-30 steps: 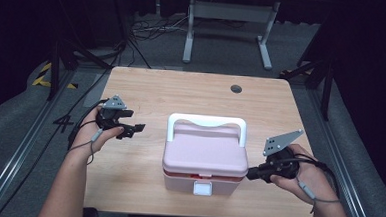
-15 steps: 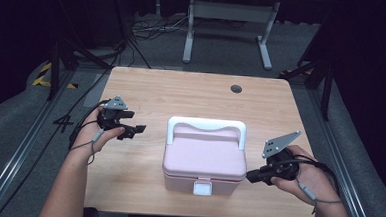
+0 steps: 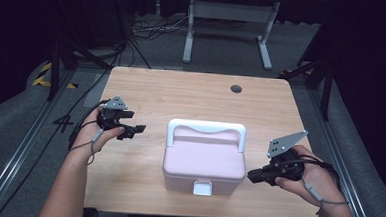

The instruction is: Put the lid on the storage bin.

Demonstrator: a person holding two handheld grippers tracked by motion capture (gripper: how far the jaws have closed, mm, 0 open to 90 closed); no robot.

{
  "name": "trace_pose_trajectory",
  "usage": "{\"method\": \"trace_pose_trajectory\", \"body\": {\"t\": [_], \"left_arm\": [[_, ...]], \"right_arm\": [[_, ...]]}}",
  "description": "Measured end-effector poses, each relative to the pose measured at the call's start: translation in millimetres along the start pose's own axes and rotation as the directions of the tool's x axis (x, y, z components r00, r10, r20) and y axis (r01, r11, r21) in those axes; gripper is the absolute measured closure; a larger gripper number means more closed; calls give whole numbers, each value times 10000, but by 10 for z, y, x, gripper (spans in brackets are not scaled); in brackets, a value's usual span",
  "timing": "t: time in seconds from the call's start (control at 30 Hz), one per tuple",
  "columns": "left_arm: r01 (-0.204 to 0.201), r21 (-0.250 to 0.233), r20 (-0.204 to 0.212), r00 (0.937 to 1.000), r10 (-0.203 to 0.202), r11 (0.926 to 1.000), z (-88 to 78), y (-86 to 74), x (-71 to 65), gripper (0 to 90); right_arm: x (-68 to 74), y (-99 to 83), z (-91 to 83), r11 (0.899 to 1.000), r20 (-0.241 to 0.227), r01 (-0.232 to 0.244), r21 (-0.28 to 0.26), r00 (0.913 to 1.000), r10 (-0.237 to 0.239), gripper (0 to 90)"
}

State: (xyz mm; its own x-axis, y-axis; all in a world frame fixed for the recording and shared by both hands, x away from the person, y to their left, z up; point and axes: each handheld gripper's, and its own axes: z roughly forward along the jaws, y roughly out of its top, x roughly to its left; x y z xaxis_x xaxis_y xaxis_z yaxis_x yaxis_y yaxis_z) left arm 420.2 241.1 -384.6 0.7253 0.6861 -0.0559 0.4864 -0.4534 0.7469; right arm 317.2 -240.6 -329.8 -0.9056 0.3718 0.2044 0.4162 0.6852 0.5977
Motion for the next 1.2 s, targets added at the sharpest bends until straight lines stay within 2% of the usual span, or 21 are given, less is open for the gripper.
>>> {"method": "trace_pose_trajectory", "body": {"t": [0.03, 0.23, 0.27, 0.33, 0.37, 0.5, 0.53, 0.57, 0.63, 0.67, 0.8, 0.87, 0.93, 1.03, 1.1, 1.13, 1.17, 1.2], "left_arm": [[32, -25, 15, 10000, -32, 10000, -10, 1, -11, 273], [-13, -172, 71, 10000, 14, 9999, -47, 0, -49, 273], [78, -204, 103, 9999, -76, 9998, -49, -7, -62, 272], [-3, -188, 116, 9999, 5, 9998, -58, -13, -61, 272], [88, -226, 120, 9999, -85, 9997, -68, -28, -66, 272], [129, -223, 32, 9999, -129, 9997, -94, -57, -54, 273], [177, -196, 18, 9998, -177, 9997, -101, -67, -50, 272], [141, -197, -30, 9999, -142, 9997, -105, -71, -45, 273], [244, -247, -70, 9997, -246, 9994, -115, -79, -40, 272], [297, -276, -63, 9995, -299, 9992, -118, -83, -37, 272], [324, -244, -88, 9994, -327, 9992, -101, -81, -28, 272], [291, -170, -98, 9995, -292, 9994, -86, -79, -27, 272], [252, -104, -99, 9996, -253, 9996, -70, -78, -22, 272], [227, -48, -148, 9996, -228, 9997, -49, -80, -13, 271], [232, -44, -159, 9996, -232, 9997, -45, -81, -7, 271], [223, -36, -177, 9996, -223, 9997, -46, -81, -1, 271], [261, -29, -145, 9996, -262, 9997, -47, -81, -1, 271], [277, -63, -141, 9995, -277, 9996, -47, -81, 1, 271]], "right_arm": [[1, 4, -16, 9996, -61, -92, -282, 9999, 91, 779], [38, 41, -126, 9916, -325, 106, -1288, 9994, -149, 663], [36, 50, -148, 9871, -276, 106, -1600, 9995, -152, 641], [20, 65, -208, 9746, -189, -15, -2241, 9998, -28, 635], [9, 68, -232, 9671, -82, -70, -2543, 10000, 51, 606], [-51, 74, -326, 9228, 359, -308, -3840, 9982, 483, 576], [-72, 70, -349, 9079, 454, -402, -4173, 9969, 650, 553], [-104, 63, -374, 8863, 626, -464, -4609, 9944, 847, 542], [-157, 44, -399, 8660, 893, -555, -4970, 9894, 1147, 523], [-182, 35, -406, 8609, 1027, -564, -5057, 9868, 1250, 517], [-321, -24, -432, 8293, 1574, -487, -5567, 9740, 1628, 478], [-371, -46, -441, 8203, 1999, -272, -5712, 9647, 1712, 441], [-425, -81, -450, 8229, 2421, -132, -5680, 9529, 1824, 425], [-499, -129, -446, 8263, 2508, 16, -5632, 9532, 1691, 418], [-556, -166, -457, 8337, 2819, 81, -5521, 9429, 1775, 386], [-578, -183, -461, 8407, 3002, 72, -5415, 9357, 1853, 378], [-623, -221, -470, 8590, 3394, 101, -5119, 9210, 1914, 372], [-660, -256, -475, 8728, 3679, 74, -4881, 9086, 1980, 345]]}}
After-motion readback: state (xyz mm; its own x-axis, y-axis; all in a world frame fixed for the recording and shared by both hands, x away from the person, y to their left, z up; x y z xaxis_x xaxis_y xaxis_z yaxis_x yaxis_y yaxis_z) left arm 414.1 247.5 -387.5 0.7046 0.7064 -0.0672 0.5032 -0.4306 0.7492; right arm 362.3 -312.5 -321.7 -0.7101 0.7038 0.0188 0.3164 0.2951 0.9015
